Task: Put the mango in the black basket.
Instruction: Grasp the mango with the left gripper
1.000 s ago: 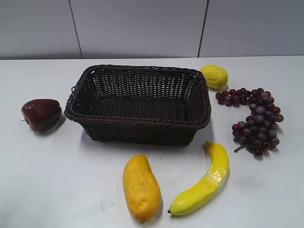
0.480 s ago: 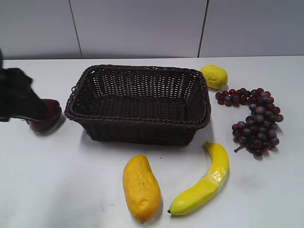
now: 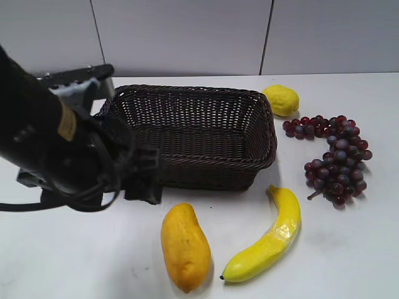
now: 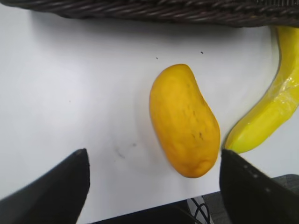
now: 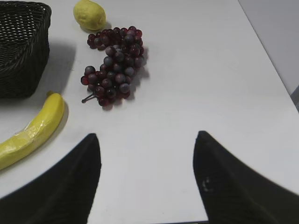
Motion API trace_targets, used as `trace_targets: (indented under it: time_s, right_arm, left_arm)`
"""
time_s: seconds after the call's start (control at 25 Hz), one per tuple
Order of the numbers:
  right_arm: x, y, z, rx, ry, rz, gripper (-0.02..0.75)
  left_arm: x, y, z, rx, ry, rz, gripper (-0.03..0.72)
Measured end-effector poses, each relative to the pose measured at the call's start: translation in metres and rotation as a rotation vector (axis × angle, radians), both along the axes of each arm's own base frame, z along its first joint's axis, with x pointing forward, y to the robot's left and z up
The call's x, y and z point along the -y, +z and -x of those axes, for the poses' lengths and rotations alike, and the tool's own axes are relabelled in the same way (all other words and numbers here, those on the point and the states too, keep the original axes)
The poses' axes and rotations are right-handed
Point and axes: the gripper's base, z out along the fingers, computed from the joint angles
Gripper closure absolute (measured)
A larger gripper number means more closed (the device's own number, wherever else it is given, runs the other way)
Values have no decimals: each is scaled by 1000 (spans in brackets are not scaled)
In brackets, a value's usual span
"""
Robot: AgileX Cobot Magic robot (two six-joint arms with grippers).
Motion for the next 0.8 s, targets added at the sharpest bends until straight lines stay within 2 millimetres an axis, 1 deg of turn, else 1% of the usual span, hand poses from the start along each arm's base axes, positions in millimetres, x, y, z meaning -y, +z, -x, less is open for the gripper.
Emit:
trace_targets:
  time_s: [0.12,0.28,0.44,0.56,0.8]
  right_arm:
    - [0,0,0,0,0,0,258]
    - [0,0,0,0,0,0,258]
    - [0,0,0,0,0,0,258]
    - [0,0,0,0,0,0,258]
    - [0,0,0,0,0,0,258]
  left_arm:
    - [17,-10,-4,6,-37,-40,23]
    - [44,-12,-11,-5,-77,-76,23]
    - [65,-24,-14,-53,-103,-126,23]
    - [75,-41,-15,-105,-98,-152,24]
    - [82,-79,-16,-209,-71,-207,24]
